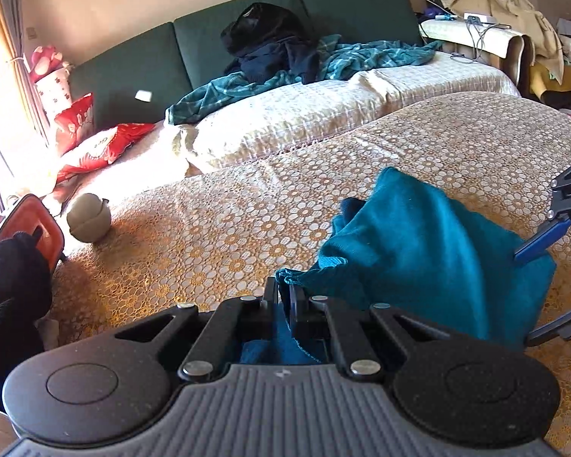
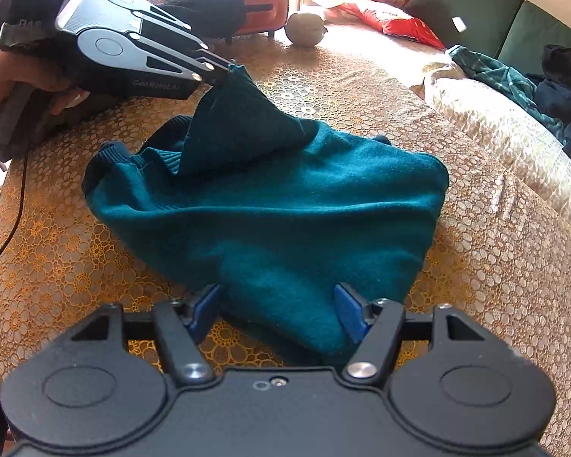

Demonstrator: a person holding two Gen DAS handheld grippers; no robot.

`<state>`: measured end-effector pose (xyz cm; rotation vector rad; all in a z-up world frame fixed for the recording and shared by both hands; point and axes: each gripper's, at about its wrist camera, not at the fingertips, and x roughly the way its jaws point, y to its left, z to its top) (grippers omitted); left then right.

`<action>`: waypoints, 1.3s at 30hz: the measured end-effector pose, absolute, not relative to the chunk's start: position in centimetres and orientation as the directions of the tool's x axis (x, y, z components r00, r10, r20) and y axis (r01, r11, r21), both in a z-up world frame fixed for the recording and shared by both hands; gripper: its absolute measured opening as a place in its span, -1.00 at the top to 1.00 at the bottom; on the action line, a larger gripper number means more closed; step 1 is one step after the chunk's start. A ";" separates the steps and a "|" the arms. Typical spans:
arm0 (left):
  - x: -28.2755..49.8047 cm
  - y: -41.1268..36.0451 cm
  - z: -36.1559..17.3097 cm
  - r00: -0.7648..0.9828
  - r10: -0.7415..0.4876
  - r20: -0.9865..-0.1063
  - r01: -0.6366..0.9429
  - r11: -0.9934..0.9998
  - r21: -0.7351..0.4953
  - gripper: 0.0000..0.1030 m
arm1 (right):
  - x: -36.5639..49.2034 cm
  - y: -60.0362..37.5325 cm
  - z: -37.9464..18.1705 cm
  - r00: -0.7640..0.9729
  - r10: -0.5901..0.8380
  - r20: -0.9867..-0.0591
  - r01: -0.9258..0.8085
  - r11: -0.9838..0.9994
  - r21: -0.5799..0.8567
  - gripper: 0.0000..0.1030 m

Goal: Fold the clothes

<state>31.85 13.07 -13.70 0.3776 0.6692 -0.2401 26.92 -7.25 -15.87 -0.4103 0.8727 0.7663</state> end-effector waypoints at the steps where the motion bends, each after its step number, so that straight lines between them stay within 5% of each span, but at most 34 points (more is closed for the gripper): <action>1: 32.0 13.6 -13.8 0.760 -0.087 -0.644 0.325 0.909 0.261 0.91 | 26.9 -7.2 -15.9 0.406 0.427 -0.808 -0.745 0.667 -0.022 -1.00; 21: 34.3 19.6 -15.8 0.735 0.042 -0.677 0.213 0.933 0.289 0.91 | 27.0 -6.7 -16.1 0.390 0.410 -0.825 -0.762 0.647 -0.038 -1.00; 29: 32.0 17.6 -13.6 0.785 -0.046 -0.617 0.243 0.940 0.238 0.90 | 27.0 -6.5 -16.2 0.386 0.404 -0.829 -0.768 0.639 -0.046 -1.00; 39: 30.9 12.5 -14.6 0.743 -0.170 -0.647 0.373 0.908 0.189 0.82 | 27.1 -6.6 -16.0 0.378 0.406 -0.832 -0.772 0.635 -0.040 -1.00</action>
